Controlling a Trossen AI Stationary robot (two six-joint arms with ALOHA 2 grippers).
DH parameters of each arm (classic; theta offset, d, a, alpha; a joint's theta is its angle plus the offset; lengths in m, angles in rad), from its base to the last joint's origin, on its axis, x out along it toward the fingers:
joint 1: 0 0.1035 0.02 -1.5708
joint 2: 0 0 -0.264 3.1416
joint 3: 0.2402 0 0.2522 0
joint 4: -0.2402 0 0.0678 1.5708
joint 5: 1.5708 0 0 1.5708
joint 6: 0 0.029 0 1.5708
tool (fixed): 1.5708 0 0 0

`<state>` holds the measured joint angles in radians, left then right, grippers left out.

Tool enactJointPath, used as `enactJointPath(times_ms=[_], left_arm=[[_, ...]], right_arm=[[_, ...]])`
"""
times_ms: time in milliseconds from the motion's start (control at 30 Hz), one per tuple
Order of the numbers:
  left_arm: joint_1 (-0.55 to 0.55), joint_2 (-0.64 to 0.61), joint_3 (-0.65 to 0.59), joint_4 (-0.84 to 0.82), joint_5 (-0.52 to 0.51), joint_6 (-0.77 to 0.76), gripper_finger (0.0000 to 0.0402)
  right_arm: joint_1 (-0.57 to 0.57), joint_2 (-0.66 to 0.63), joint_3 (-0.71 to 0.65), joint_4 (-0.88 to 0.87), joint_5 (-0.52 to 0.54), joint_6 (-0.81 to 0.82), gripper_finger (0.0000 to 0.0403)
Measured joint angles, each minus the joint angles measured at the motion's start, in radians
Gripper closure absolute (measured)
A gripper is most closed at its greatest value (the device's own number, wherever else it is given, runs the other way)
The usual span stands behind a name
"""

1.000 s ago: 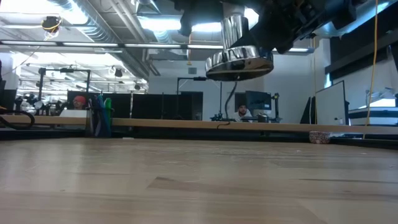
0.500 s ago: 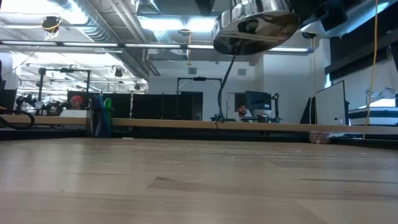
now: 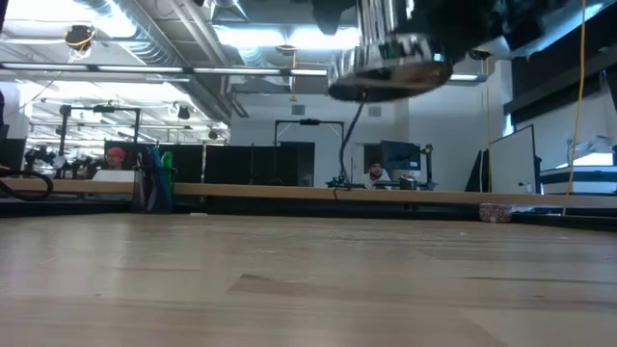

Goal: Screw lightbulb
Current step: Insert the lightbulb into the lamp

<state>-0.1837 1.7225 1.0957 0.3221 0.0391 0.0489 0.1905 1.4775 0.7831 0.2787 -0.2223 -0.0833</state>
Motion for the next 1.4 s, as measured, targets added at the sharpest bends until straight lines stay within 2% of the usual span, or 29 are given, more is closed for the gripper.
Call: enactJointPath(times_ms=[133, 333, 467, 600, 733, 800, 867, 967, 1067, 1400], left_arm=[[-0.005, 0.004, -0.044, 0.021, -0.078, -0.029, 0.0266], [0.006, 0.027, -0.176, 0.210, -0.135, -0.106, 0.0266], [0.015, 0.081, -0.222, 0.300, -0.153, -0.119, 0.0266], [0.020, 0.135, -0.226, 0.321, -0.159, -0.126, 0.0266], [0.023, 0.140, -0.226, 0.320, -0.166, -0.125, 0.0266], [0.024, 0.142, -0.225, 0.328, -0.168, -0.127, 0.0266], [0.023, 0.142, -0.224, 0.334, -0.169, -0.131, 0.0266], [0.025, 0.142, -0.224, 0.338, -0.168, -0.130, 0.0266], [0.026, 0.142, -0.224, 0.346, -0.168, -0.130, 0.0266], [0.021, 0.142, -0.223, 0.337, -0.167, -0.134, 0.0266]], right_arm=[[-0.001, 0.038, -0.080, 0.123, 0.090, 0.020, 0.0221], [-0.001, 0.152, -0.166, 0.335, 0.198, 0.053, 0.0221], [-0.001, 0.248, -0.175, 0.399, 0.235, 0.060, 0.0221], [0.000, 0.334, -0.177, 0.454, 0.261, 0.102, 0.0221], [0.000, 0.366, -0.176, 0.464, 0.283, 0.150, 0.0220], [-0.002, 0.368, -0.174, 0.447, 0.284, 0.159, 0.0190], [-0.003, 0.367, -0.173, 0.431, 0.284, 0.159, 0.0144], [-0.003, 0.341, -0.173, 0.390, 0.287, 0.162, 0.0082], [-0.003, 0.286, -0.174, 0.313, 0.309, 0.161, 0.0048], [-0.001, -0.043, -0.171, -0.107, 0.310, 0.160, 0.0035]])
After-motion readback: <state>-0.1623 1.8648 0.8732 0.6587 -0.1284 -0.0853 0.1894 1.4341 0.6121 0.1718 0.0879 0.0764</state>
